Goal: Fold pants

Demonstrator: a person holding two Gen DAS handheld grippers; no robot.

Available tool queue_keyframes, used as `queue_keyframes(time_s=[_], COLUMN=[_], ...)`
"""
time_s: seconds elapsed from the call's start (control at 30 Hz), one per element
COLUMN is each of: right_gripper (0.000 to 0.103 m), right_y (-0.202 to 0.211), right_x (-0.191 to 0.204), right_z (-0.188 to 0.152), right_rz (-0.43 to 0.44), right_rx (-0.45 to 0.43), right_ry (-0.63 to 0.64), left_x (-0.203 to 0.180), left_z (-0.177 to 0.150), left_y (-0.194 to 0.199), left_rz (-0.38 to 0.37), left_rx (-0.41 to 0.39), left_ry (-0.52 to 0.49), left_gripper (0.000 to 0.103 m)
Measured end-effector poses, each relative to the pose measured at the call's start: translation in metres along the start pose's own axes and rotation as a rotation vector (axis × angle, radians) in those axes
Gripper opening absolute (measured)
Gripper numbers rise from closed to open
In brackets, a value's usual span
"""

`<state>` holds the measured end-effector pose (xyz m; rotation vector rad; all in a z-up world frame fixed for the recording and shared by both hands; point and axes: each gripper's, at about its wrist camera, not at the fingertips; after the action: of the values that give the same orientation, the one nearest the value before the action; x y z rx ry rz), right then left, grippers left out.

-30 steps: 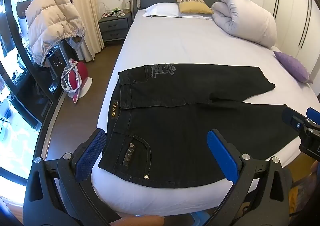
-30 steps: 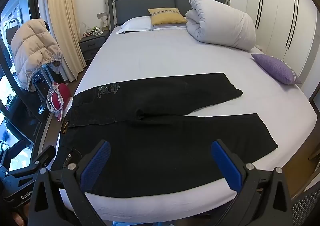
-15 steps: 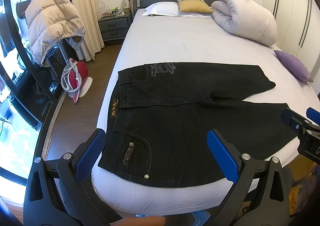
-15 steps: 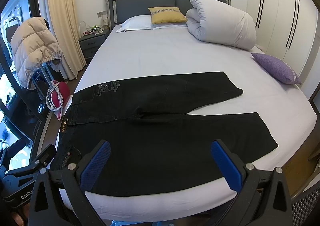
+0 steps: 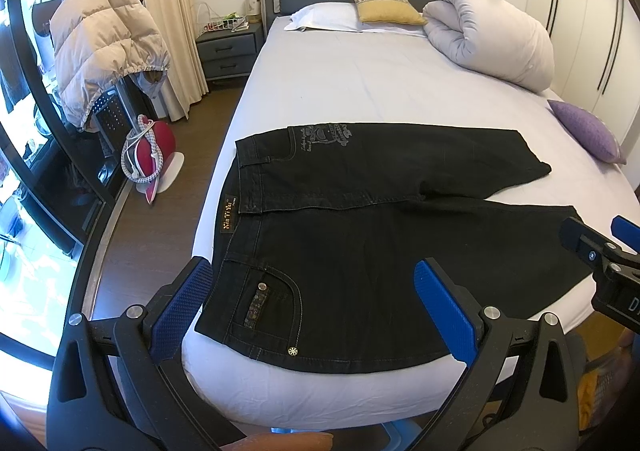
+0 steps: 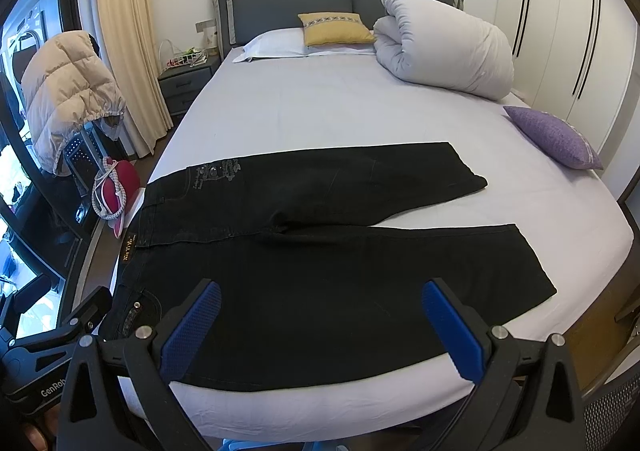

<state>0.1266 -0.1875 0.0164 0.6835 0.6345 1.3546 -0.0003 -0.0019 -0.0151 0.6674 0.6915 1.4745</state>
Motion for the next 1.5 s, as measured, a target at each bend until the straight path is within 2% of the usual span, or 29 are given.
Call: queue_keyframes(time_s=[0.67,0.8,0.9,1.0,1.13,1.23,1.4,1.5], right_gripper=[0.103,0.103,0.103,0.103,0.103,0.103,0.103,0.103], right_y=[-0.001,-0.009,-0.017,-0.027,-0.05,-0.069,-0.096,-0.116], right_x=[0.001,0.001,-0.002,-0.004,-0.01,-0.014,-0.022,-0.023], right_z=[-0.003,-0.004,-0.003,0.0,0.013,0.026,0.049,0.065], right_rz=[-0.001,0.004,0.01,0.028,0.071,0.084,0.111,0.15], right_rx=[0.006,0.018,0.023,0.018,0.009,-0.007,-0.064,-0.088], right_ry=[0.004,-0.003,-0.004,-0.003,0.007,0.017,0.02,0.04], left_x=[-0.001,0.001,-0.002,-0.003,0.0,0.007,0.017,0.024], left_z=[0.0,-0.011,-0.014,-0.013,-0.002,0.017,0.047,0.067], left_y=[-0.001,-0.009,-0.012,-0.024,-0.054,-0.081,-0.121,-0.146], left_rz=[0.002,0.034,0.056,0.074,0.042,0.051,0.075,0.114], left_rx=[-0.001,-0.046,-0.113,-0.145,-0.122,-0.114,-0.148,-0.157], left_ry=[-0.001,-0.02,-0.059,-0.114,-0.184,-0.192,-0.233,-0.218], left_gripper=[0.103,0.103,0.103,0.103,0.103,0.103,0.103,0.103])
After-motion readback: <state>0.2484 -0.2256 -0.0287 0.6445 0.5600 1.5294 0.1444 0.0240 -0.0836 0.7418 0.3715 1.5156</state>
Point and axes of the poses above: each gripper's, at about its wrist camera, not at the fingertips, and y roughly against the way its jaws point, x to its left, z to its top, and after that the axes turned 2 degrees about y, right-handed
